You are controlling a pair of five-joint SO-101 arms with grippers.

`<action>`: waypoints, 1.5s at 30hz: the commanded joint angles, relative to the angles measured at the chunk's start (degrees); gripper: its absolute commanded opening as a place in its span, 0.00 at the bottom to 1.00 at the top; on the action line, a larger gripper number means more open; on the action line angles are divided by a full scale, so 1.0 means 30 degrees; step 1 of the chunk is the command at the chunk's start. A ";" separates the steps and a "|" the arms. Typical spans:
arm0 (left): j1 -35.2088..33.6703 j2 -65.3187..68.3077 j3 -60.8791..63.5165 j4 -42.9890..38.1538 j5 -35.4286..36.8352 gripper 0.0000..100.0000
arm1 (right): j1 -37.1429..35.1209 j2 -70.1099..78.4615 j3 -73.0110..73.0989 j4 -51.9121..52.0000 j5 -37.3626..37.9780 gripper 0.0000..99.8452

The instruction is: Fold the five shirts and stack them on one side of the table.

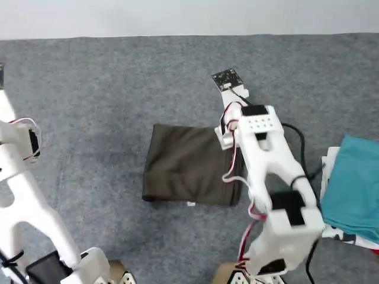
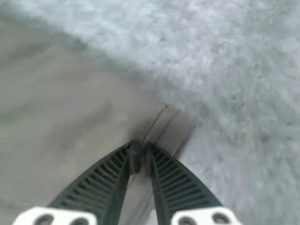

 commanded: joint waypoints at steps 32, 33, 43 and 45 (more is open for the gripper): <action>-0.0147 -0.0615 0.1890 -0.0147 -0.0147 0.01 | -0.1480 0.4498 -0.8381 0.9802 -0.6095 0.30; -0.0147 -0.0615 0.1890 -0.0147 -0.0147 0.01 | -0.1480 0.4967 -0.8381 0.9626 -0.6125 0.30; -0.0117 -0.0586 0.2711 -0.0264 -0.0147 0.01 | -0.2857 0.7516 -0.8440 0.9333 -0.6623 0.30; -0.0088 -0.0586 0.2974 -0.0264 -0.0147 0.01 | -0.3297 0.7780 -0.8440 0.9392 -0.6623 0.27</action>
